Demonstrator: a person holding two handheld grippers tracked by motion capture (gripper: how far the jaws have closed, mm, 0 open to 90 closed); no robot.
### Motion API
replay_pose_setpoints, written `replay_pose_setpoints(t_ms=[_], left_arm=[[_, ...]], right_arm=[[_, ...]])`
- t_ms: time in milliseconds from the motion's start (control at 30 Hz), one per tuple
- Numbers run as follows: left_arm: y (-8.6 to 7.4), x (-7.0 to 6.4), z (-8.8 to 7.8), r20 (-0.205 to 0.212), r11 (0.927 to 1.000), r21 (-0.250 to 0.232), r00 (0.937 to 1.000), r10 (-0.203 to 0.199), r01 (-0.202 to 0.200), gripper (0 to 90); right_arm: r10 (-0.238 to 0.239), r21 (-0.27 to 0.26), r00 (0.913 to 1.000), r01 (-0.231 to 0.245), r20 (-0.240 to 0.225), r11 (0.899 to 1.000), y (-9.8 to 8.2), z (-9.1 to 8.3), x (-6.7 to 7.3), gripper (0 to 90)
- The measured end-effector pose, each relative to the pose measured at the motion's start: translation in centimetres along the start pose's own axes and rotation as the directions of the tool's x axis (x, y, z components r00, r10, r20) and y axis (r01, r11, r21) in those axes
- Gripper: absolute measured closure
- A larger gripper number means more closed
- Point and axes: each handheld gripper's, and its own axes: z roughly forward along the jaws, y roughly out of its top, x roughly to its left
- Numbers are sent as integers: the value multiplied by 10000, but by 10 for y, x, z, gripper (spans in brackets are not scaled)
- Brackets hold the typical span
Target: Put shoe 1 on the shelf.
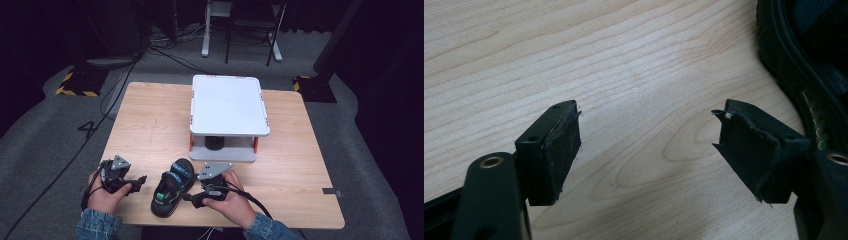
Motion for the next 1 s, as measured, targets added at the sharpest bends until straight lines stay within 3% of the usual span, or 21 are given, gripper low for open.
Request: replay_pose_setpoints(t_ms=[100,300,400,500,600,700,800,1000], left_arm=[[0,0,1,41,10000,22,10000,70,-70,251],[0,1,1,71,10000,5,9999,88,-88,250],[-1,1,2,33,10000,22,10000,86,-86,250],[-1,0,2,73,9999,52,9999,112,-113,250],[0,0,2,88,9999,-16,9999,133,-133,251],[-1,0,2,81,9999,-18,9999,118,-117,250],[-1,1,2,29,9999,4,9999,115,-115,251],[-1,0,1,95,9999,-20,9998,164,-164,250]], right_arm=[[-94,-218,9996,100,262,9997,5,9,1,300],[311,-336,9995,-308,87,9990,14,27,0,411],[-49,-482,9980,79,628,9988,20,30,1,444],[46,-253,9983,-31,581,9997,25,40,4,422],[-47,205,9965,30,833,9998,24,53,5,435],[-72,381,9966,41,815,9993,21,61,5,563],[-369,396,9922,324,1188,9987,22,61,8,624],[-647,360,9921,611,1076,9975,26,56,7,660]])
